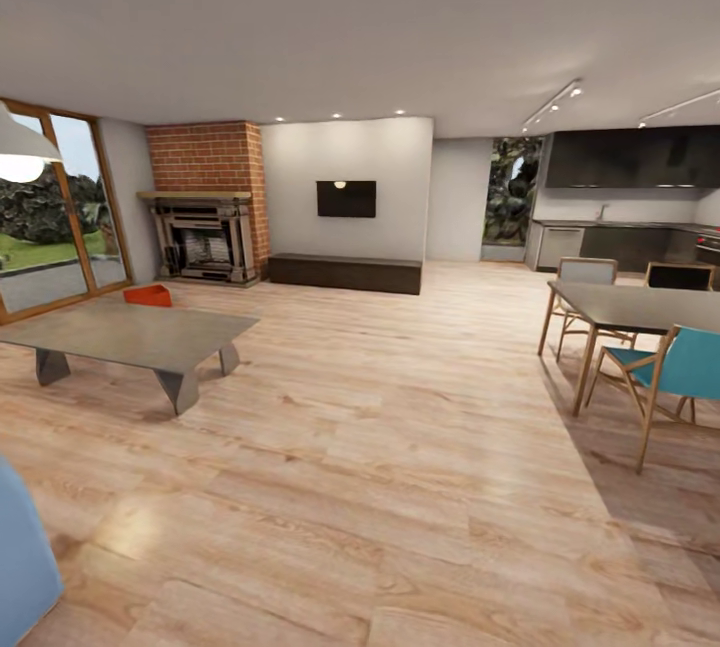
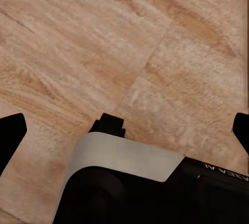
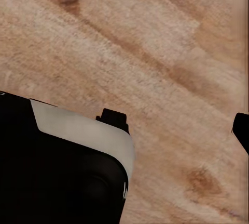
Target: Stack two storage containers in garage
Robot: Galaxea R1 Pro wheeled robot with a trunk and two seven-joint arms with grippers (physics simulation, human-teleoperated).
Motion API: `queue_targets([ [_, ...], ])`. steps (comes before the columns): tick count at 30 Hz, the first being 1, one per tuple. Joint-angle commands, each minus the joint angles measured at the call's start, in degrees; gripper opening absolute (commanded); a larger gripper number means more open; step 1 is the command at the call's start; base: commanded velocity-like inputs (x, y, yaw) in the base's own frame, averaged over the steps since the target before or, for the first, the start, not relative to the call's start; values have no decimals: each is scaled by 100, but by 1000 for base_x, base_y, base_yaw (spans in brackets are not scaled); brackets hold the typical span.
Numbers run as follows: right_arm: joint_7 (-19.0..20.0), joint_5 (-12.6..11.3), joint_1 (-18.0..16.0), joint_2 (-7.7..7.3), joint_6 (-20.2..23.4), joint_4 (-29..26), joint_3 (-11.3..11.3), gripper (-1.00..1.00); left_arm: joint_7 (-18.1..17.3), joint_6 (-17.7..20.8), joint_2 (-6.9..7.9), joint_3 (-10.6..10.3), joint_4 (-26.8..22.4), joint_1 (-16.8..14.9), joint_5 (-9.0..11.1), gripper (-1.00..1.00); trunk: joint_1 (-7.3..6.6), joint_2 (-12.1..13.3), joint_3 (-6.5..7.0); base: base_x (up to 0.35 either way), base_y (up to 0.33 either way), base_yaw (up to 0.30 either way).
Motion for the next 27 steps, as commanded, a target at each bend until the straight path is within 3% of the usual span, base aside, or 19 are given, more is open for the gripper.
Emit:
queue_targets([
  [1,-5,2,-8,1,-33,18,23,100,16,-5,-2,5,-2,-3,22,100,3,-3,-7,321,0,0],
  [27,-5,7,-8,1,-33,18,25,100,18,-10,7,12,-2,-3,22,100,3,-3,-7,321,0,0],
])
